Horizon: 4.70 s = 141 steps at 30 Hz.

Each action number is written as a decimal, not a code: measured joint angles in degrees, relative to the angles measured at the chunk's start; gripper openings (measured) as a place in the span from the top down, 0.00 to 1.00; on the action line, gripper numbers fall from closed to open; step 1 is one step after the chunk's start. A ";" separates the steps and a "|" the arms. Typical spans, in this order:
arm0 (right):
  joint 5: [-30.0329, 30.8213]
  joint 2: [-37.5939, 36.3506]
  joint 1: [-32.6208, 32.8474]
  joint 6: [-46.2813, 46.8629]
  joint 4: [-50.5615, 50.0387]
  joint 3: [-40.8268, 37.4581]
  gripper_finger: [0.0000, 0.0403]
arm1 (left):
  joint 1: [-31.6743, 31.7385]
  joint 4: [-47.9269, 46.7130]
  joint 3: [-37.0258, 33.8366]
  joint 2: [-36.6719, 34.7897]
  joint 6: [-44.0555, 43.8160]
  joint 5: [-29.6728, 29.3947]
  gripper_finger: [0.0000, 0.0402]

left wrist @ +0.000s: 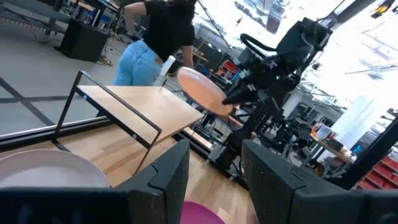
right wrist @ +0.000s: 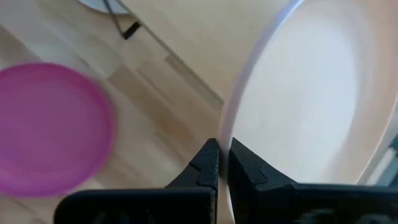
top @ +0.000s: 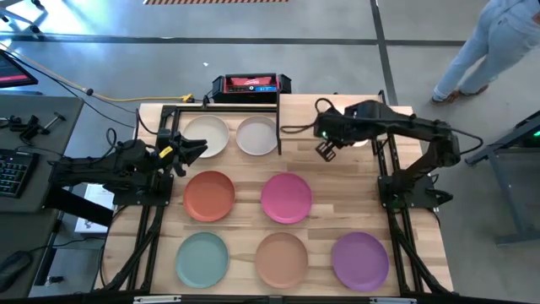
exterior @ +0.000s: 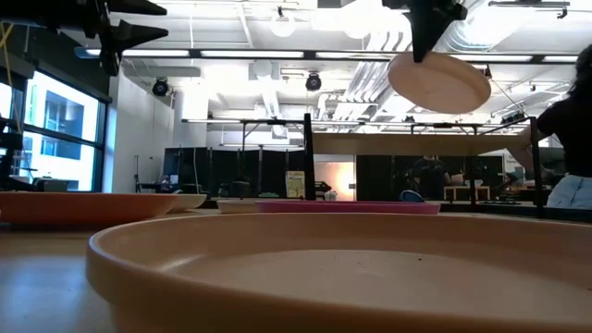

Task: Place and stack plates onto a shelf
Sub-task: Put the white plate on the shelf

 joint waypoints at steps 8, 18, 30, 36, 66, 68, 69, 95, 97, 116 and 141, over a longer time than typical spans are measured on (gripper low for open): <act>-0.02 -0.05 -6.99 -15.69 0.00 0.00 1.00 | -0.02 0.23 0.04 0.80 0.81 -3.88 0.66; -0.79 -0.05 -13.00 -25.97 -0.03 -5.16 1.00 | -0.02 0.58 0.04 0.91 0.85 -4.18 0.66; 1.44 -0.05 -13.52 -27.09 2.31 -13.60 1.00 | -0.02 0.79 0.04 0.92 1.01 -8.44 0.66; 1.36 -0.03 -13.93 -28.02 5.63 -14.47 1.00 | -0.02 0.79 0.04 0.92 0.96 -8.46 0.66; -2.75 -0.03 -19.47 -29.55 5.84 -14.49 1.00 | -0.02 0.79 -0.02 0.92 0.98 -10.17 0.66; -2.75 -0.03 -19.47 -29.95 5.84 -14.49 1.00 | -0.01 0.79 -0.02 0.92 0.96 -10.17 0.66; -2.73 -0.03 -19.47 -30.17 5.84 -14.49 1.00 | -0.02 0.79 -0.02 0.92 0.96 -10.17 0.66; -4.30 0.01 -19.83 -26.99 7.76 -14.49 1.00 | -0.02 0.79 -0.02 0.92 1.01 -10.19 0.66; -5.79 0.02 -20.45 -26.93 7.65 -14.49 1.00 | -0.02 0.79 -0.02 0.92 1.01 -10.19 0.66; -11.73 0.09 -23.21 -29.05 7.10 -14.47 0.97 | -0.02 0.79 -0.02 0.90 0.98 -10.19 0.66; -21.40 0.13 -19.96 -24.53 8.57 -14.47 0.81 | 0.00 0.79 -0.02 0.90 0.79 -10.19 0.66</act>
